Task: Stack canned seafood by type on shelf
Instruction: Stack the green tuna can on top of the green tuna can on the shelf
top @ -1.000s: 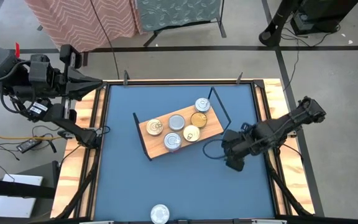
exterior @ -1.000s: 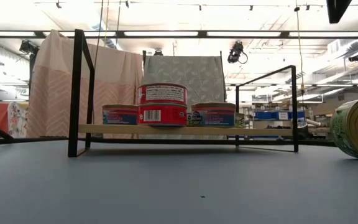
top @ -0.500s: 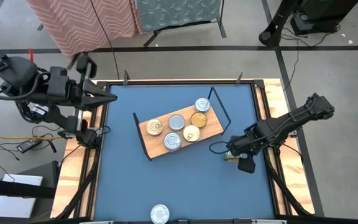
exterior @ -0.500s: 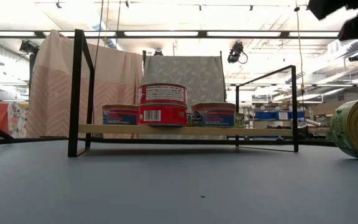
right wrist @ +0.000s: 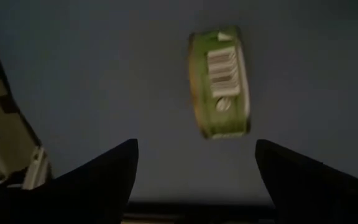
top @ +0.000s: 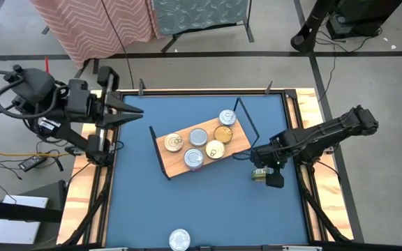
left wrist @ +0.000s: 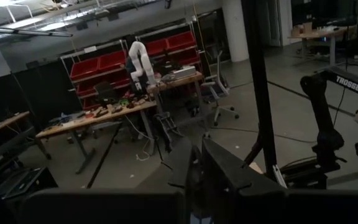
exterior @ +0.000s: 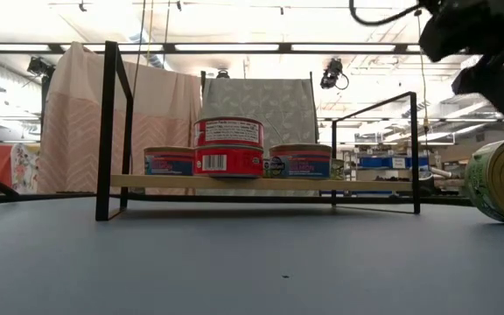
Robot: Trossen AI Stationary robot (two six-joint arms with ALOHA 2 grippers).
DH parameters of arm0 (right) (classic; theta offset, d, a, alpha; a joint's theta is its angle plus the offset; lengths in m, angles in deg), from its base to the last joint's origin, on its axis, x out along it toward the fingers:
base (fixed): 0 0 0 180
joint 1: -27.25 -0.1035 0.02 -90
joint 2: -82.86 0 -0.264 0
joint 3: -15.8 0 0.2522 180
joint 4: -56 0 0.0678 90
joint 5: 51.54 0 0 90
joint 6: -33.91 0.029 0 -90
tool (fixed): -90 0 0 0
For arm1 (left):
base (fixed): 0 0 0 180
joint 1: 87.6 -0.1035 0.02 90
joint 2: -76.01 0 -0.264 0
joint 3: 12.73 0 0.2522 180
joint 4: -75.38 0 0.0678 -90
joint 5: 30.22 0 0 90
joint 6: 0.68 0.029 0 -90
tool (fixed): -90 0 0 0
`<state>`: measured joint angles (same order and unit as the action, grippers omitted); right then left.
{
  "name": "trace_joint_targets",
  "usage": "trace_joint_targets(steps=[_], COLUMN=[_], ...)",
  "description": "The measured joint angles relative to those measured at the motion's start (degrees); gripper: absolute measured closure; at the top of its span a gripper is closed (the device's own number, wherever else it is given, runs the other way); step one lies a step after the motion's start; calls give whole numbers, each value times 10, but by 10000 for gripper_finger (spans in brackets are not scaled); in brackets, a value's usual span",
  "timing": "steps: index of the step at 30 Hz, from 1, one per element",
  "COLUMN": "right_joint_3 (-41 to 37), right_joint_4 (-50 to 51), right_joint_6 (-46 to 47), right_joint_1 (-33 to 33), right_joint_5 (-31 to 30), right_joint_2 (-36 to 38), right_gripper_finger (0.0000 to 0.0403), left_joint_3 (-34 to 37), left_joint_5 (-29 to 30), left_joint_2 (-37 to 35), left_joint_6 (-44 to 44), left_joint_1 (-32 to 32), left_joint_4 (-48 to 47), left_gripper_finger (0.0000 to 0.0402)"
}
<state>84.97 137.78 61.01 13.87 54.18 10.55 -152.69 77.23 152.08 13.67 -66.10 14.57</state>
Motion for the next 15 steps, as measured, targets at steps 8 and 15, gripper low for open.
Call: trace_joint_targets(steps=[8, 15], right_joint_3=[-57, -111], right_joint_4=[-68, -110], right_joint_6=[-57, -66], right_joint_1=[36, 39], right_joint_5=[1, 22], right_joint_2=[0, 0], right_gripper_finger=[70, 74], left_joint_3=[0, 0], left_joint_5=[0, 1], left_joint_2=[24, 27], left_joint_6=[0, -8], left_joint_1=[0, 0], left_joint_4=[0, 15], left_gripper_finger=[361, 361])
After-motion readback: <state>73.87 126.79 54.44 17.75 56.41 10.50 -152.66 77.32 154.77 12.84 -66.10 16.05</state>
